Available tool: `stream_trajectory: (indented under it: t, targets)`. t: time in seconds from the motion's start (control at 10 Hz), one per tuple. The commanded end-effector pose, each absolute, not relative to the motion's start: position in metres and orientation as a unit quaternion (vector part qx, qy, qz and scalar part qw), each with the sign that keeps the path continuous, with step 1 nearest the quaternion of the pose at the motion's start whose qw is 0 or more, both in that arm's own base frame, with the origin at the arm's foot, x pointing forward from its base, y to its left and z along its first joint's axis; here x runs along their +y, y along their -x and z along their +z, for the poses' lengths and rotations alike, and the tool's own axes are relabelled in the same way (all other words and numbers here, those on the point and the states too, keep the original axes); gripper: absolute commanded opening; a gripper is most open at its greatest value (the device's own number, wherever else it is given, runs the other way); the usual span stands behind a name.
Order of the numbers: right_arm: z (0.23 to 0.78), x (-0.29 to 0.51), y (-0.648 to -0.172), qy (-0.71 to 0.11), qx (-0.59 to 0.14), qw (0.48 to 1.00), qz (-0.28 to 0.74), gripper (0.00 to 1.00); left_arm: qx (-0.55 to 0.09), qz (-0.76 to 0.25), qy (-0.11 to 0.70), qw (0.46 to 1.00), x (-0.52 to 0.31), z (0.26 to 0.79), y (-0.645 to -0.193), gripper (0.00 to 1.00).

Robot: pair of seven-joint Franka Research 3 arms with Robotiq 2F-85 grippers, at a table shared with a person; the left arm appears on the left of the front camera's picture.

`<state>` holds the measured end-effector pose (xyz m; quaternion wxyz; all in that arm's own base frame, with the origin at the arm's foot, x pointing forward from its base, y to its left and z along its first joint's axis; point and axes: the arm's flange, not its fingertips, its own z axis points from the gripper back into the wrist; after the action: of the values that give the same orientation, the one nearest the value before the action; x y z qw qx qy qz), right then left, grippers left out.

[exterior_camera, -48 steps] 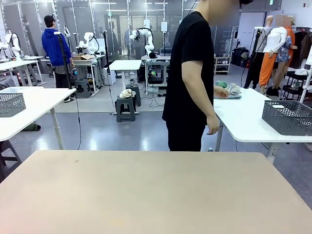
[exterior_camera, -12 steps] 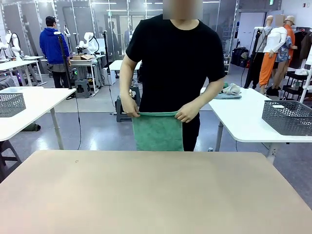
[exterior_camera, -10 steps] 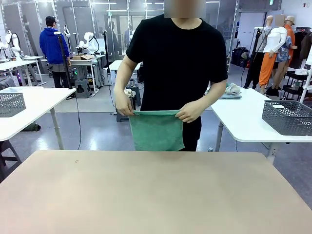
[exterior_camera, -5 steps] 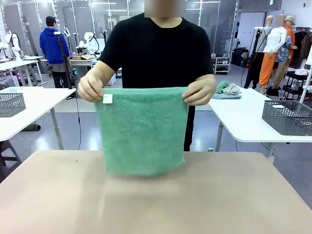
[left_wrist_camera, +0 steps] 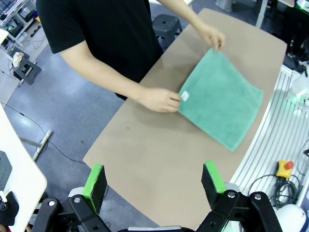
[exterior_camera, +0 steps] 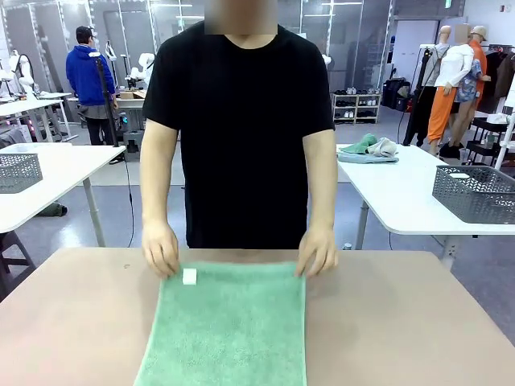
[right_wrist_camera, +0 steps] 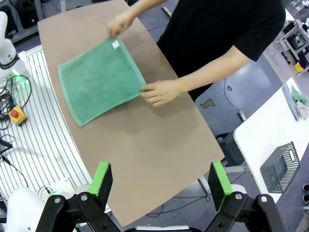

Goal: Fold the towels and place them in the basket.
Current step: When a person lays out a Towel with hook on the table, fold it in half twice.

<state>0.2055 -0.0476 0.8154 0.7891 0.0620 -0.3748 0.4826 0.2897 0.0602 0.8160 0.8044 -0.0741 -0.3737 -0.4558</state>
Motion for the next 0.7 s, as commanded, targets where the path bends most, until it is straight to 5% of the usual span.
stream_trajectory:
  t: [0.0, 0.6]
  targets:
    - [0.8151, -0.0465, -0.2062, -0.064, -0.374, 0.787, 0.486, 1.00, -0.374, -0.457, 0.075, 0.804, 0.0598, 0.8160, -0.2899, 1.00]
    - [0.8151, -0.0465, -0.2062, -0.064, -0.374, 0.787, 0.486, 1.00, -0.374, -0.457, 0.075, 0.804, 0.0598, 0.8160, -0.2899, 1.00]
